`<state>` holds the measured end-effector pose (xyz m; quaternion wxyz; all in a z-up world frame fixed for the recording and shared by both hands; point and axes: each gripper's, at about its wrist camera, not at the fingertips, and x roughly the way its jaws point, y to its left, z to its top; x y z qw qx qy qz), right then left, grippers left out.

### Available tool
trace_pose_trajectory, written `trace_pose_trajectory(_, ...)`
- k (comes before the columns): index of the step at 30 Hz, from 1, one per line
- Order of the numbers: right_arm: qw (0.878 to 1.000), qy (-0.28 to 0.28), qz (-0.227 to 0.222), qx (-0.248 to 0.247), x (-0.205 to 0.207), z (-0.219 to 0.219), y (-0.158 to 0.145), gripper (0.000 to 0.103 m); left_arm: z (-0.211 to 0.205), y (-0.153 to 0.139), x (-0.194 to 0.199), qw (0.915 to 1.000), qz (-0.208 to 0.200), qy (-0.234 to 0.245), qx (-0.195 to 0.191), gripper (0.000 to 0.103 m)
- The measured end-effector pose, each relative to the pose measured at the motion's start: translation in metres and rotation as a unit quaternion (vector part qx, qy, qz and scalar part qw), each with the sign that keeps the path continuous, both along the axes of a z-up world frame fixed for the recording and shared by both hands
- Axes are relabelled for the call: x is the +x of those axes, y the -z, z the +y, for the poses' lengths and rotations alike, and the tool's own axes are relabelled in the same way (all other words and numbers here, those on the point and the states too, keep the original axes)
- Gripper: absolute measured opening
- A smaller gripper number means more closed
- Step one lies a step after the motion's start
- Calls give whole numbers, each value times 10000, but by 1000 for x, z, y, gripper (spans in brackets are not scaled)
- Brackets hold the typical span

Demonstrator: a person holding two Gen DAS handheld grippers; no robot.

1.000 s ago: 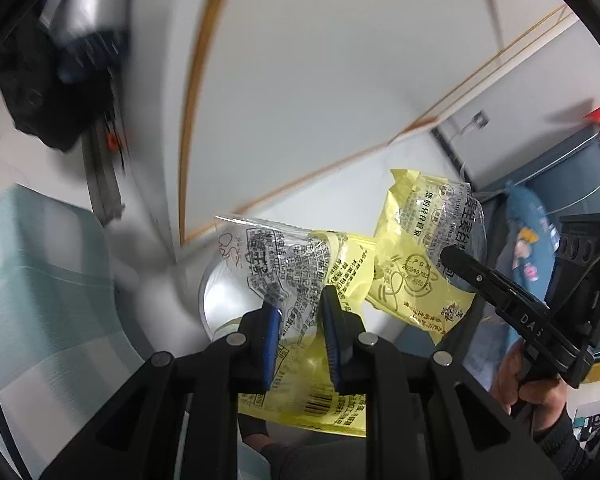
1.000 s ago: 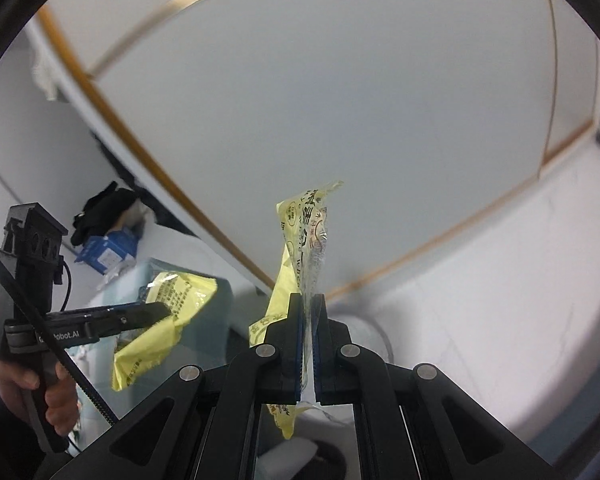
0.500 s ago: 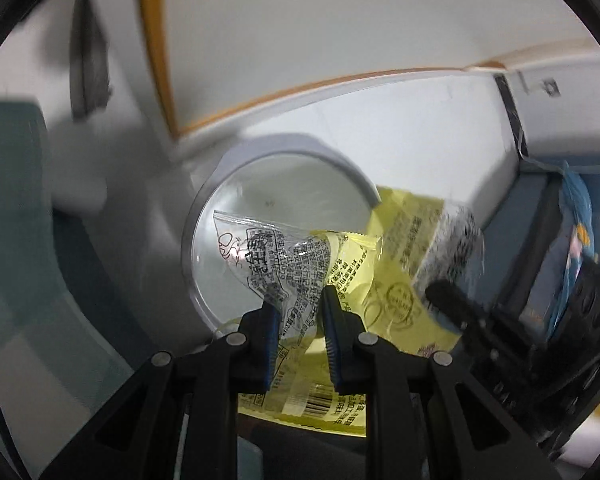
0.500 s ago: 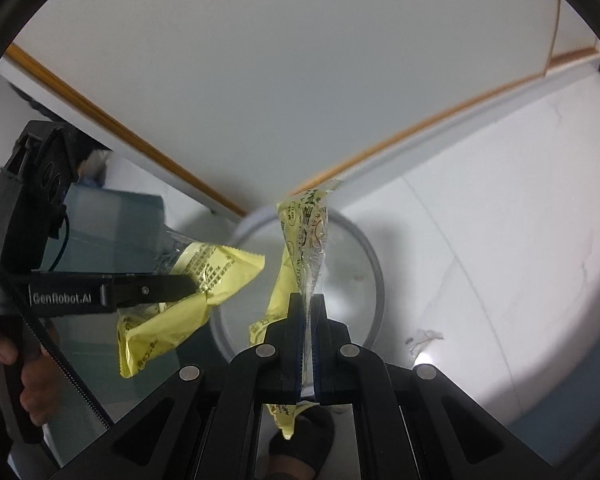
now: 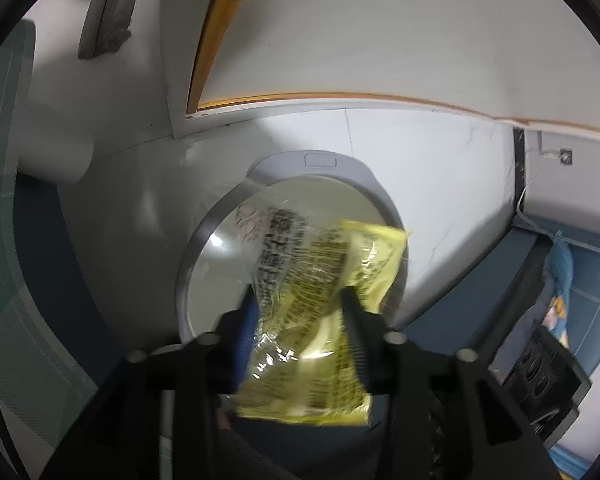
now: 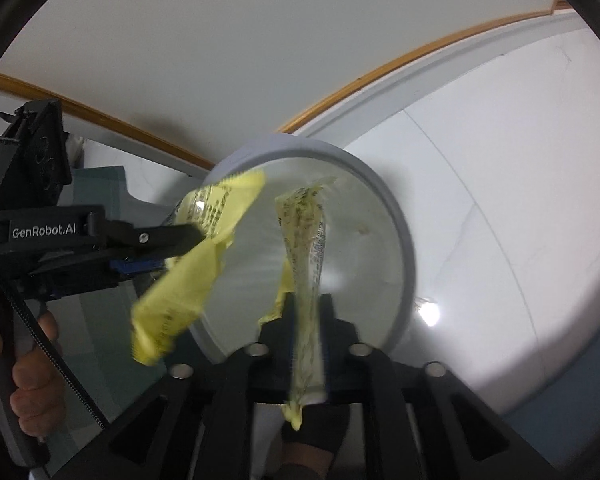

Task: Collect trash
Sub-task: 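Open both grippers to drop the wrappers into the white bin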

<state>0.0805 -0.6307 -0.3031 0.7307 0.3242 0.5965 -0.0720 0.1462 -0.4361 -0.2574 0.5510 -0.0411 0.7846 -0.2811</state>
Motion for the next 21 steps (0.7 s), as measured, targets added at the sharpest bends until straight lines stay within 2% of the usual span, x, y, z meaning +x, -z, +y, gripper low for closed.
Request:
trace_pose_trajectory(1,10000,-5,-30,-17,0,-1,-1,35,-1,1,0,10000,50,21,-29,45)
trace_pose_trajectory(2,10000,-8,-70,-55,-3,-4,-4,39,-3,3,-1,10000,38,69,13,45)
trace_pose_trajectory(9,9996,-112,-45,-245,-24,-6,-23,42,1,2,-6,9994,-176,230,203,45)
trace_pose_trajectory(13,9994,-104,-96,-325,-35,-10,-36,42,4,-9,-12,9968,-537,506,320,45)
trace_pose_trajectory(16,9988,18,-279,-406,-49,-19,-57,43,10,-21,-17,9944,-783,584,403,45)
trace_pose_trajectory(21,9960,303,-566,-629,-64,-33,-96,43,26,-61,-27,9859,-1488,655,383,45)
